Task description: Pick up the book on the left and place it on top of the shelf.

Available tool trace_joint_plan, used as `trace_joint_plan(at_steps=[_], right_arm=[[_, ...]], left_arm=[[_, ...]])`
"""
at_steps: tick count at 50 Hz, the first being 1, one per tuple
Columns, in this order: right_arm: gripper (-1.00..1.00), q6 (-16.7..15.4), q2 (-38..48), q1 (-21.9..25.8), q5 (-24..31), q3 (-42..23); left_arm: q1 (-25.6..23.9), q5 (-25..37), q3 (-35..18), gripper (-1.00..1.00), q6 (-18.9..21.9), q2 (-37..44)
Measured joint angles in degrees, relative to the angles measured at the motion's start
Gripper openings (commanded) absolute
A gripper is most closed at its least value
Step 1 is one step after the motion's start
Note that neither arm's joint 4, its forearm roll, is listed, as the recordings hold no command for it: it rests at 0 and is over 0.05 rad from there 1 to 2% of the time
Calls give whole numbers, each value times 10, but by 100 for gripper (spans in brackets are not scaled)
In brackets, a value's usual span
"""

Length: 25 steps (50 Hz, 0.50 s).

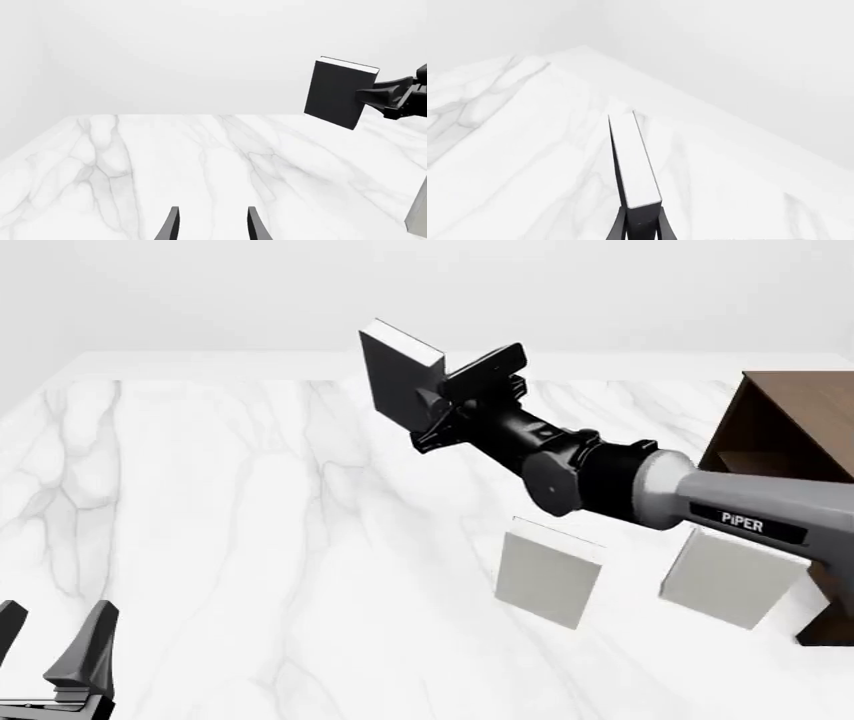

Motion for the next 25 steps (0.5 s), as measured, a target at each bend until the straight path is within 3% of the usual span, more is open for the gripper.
trace_joint_plan(at_steps=[25], right_arm=[[-100,-36,-119,-27,33,70]], left_arm=[[0,0,0,100,0,0]])
